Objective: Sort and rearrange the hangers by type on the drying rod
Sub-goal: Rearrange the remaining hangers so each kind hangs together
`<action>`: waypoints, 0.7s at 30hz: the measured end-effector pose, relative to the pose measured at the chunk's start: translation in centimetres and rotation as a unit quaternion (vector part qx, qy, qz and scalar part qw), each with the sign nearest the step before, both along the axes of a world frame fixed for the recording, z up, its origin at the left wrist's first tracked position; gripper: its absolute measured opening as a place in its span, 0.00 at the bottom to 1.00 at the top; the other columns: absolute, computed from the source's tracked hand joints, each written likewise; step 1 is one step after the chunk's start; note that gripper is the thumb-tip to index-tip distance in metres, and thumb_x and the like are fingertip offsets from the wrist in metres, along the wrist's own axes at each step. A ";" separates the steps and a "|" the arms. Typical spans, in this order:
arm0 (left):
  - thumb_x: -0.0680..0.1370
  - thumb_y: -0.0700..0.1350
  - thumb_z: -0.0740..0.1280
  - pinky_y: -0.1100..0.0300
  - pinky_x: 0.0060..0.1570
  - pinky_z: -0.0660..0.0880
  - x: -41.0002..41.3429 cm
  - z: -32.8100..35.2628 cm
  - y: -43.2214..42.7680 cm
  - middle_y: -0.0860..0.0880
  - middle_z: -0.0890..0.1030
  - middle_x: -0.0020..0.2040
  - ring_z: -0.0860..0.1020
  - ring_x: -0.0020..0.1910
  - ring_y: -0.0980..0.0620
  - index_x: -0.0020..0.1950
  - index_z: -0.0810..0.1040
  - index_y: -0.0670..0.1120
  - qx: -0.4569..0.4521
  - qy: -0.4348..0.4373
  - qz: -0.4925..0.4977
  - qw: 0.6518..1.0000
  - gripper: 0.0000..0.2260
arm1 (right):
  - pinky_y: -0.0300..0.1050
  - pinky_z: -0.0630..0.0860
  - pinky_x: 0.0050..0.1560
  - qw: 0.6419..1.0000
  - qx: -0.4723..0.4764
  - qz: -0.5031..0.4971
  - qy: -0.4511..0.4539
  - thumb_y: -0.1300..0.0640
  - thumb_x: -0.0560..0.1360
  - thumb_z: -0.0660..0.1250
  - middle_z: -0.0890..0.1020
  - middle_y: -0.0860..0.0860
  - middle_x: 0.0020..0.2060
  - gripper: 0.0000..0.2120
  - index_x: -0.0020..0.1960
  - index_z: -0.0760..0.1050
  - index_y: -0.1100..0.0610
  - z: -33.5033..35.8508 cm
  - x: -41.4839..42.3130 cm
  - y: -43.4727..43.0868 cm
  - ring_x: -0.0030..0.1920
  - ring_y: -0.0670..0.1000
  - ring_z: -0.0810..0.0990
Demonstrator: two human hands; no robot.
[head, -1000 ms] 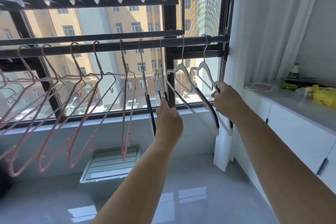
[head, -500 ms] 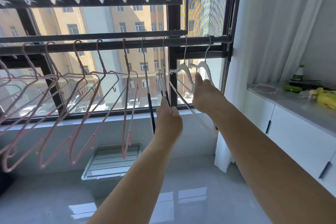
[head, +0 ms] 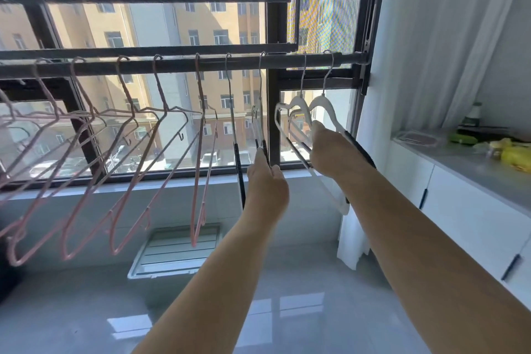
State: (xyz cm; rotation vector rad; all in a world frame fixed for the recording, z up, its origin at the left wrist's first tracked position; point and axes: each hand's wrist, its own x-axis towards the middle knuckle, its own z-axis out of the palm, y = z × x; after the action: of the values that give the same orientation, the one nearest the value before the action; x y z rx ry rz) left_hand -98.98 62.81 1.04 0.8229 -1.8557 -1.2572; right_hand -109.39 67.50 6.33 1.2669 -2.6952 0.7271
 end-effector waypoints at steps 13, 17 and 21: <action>0.79 0.38 0.50 0.71 0.24 0.63 0.0 0.6 0.4 0.41 0.68 0.52 0.65 0.33 0.57 0.72 0.57 0.49 -0.021 -0.021 -0.021 0.999 0.20 | 0.52 0.65 0.64 0.996 -0.016 0.004 0.086 0.55 0.78 0.58 0.59 0.62 0.69 0.27 0.72 0.52 0.62 0.2 1.2 -0.5 0.67 0.62 0.64; 0.79 0.39 0.49 0.61 0.39 0.71 -0.5 0.8 0.6 0.41 0.64 0.69 0.74 0.46 0.53 0.74 0.53 0.52 -0.021 -0.028 -0.034 0.999 0.23 | 0.50 0.59 0.69 0.991 -0.072 0.071 0.089 0.54 0.78 0.58 0.57 0.59 0.71 0.26 0.72 0.54 0.60 1.4 2.8 0.1 0.71 0.58 0.57; 0.80 0.40 0.49 0.56 0.55 0.71 -1.3 0.5 0.6 0.41 0.59 0.73 0.67 0.67 0.44 0.74 0.51 0.52 -0.029 -0.034 -0.039 0.998 0.23 | 0.48 0.61 0.68 0.986 -0.103 0.092 0.090 0.54 0.78 0.58 0.62 0.58 0.68 0.24 0.71 0.58 0.59 1.9 3.5 1.0 0.70 0.56 0.60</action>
State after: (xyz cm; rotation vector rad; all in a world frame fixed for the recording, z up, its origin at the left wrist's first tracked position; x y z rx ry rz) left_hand -100.25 63.40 1.54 0.7765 -1.9862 -1.2304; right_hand -105.85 68.48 8.26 1.4627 -2.3172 0.8396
